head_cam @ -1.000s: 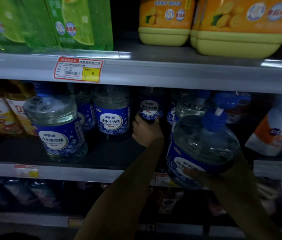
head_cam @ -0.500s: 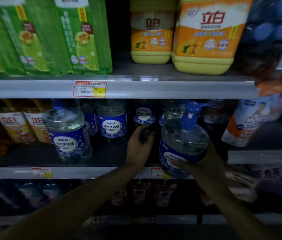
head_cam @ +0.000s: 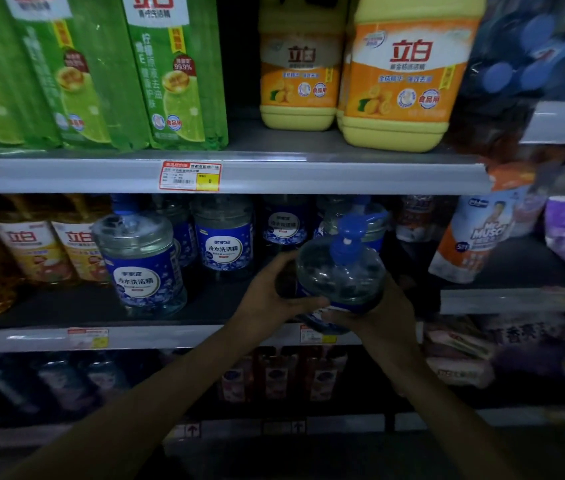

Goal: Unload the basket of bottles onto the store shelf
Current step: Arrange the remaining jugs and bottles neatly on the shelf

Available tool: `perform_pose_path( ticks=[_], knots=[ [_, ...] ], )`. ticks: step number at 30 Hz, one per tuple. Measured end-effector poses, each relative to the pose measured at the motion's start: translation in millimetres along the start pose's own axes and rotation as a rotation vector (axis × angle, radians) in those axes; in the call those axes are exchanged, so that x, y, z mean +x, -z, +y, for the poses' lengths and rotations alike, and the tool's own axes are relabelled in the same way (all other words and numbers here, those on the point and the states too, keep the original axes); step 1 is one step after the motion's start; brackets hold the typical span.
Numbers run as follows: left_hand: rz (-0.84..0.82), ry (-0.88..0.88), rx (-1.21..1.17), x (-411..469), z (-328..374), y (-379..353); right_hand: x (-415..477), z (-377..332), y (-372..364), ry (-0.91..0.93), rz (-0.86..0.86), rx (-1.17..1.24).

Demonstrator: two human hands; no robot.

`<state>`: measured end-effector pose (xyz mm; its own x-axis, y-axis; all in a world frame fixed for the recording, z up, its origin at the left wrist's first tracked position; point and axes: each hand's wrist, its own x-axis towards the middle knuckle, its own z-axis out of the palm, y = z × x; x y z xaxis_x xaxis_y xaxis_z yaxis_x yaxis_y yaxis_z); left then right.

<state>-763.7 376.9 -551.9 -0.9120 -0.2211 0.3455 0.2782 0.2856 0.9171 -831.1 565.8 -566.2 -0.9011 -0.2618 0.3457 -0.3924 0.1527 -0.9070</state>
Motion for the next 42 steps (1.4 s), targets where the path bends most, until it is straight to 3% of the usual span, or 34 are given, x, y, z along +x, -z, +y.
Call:
perform_pose_path(
  ticks=[11,25,42],
  knots=[
    [0.18,-0.093,0.144,-2.1,-8.7,46.3,33.4,-9.2,-53.1,0.125,-0.076,-0.004],
    [0.236,0.012,0.026,19.2,-12.8,44.5,55.0,3.3,-71.4,0.023,-0.145,0.052],
    [0.274,0.161,-0.104,15.5,-16.1,41.3,51.5,6.9,-90.3,-0.088,-0.055,0.149]
  ],
)
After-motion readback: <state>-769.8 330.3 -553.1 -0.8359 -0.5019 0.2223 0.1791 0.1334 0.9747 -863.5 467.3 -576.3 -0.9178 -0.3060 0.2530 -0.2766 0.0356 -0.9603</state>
